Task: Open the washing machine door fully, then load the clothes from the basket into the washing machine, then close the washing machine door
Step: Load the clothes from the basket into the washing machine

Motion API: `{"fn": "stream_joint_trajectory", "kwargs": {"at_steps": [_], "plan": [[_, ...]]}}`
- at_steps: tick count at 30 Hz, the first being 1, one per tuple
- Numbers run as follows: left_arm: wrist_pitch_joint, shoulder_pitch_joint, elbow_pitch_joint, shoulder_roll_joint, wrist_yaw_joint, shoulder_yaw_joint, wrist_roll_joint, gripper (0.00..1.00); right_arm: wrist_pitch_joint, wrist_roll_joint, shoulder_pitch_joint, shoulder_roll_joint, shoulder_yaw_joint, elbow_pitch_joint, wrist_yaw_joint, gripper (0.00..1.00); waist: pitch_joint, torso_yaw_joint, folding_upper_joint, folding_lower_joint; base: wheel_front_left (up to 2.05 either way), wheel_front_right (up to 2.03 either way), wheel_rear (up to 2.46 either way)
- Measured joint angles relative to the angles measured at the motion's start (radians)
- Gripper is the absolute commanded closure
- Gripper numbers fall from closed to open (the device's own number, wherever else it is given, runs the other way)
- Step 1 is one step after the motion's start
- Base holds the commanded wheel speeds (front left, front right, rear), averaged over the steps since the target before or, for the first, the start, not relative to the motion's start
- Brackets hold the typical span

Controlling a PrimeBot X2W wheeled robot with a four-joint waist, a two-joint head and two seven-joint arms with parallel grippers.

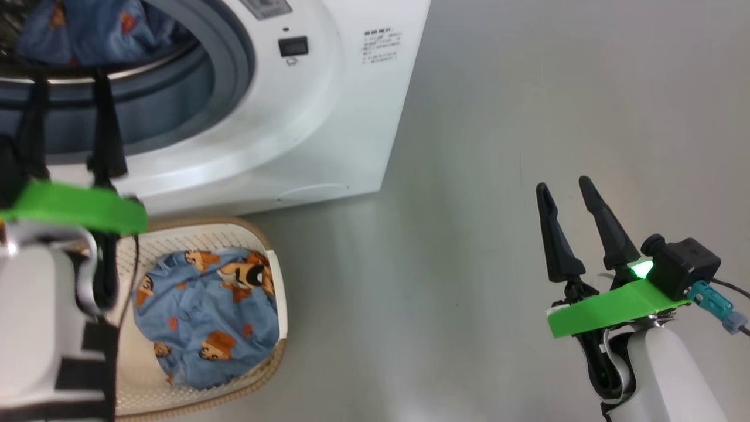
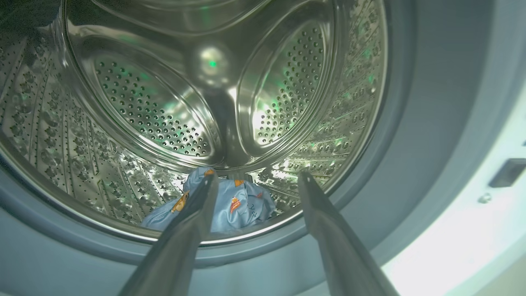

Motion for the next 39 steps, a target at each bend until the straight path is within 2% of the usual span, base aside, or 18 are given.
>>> {"fn": "stream_joint_trajectory", "kwargs": {"at_steps": [19, 30, 39], "plan": [[0.000, 0.500, -0.355, -0.121, -0.027, 0.154, 0.087, 0.00, 0.000, -0.028, 0.104, -0.015, -0.005, 0.014, 0.000, 0.00, -0.203, 0.017, 0.0000, 0.0000, 0.00, 0.00, 0.00], [0.000, 0.683, -0.441, -0.128, -0.026, 0.157, 0.133, 0.00, 0.000, -0.049, 0.163, -0.019, -0.010, -0.012, 0.000, 0.00, -0.286, 0.001, 0.0000, 0.0000, 0.00, 0.00, 0.00], [0.000, 0.785, -0.479, -0.128, 0.027, 0.094, 0.083, 0.00, 0.000, -0.053, 0.216, -0.020, -0.036, -0.039, 0.000, 0.00, -0.331, -0.001, 0.0000, 0.0000, 0.00, 0.00, 0.00]]}}
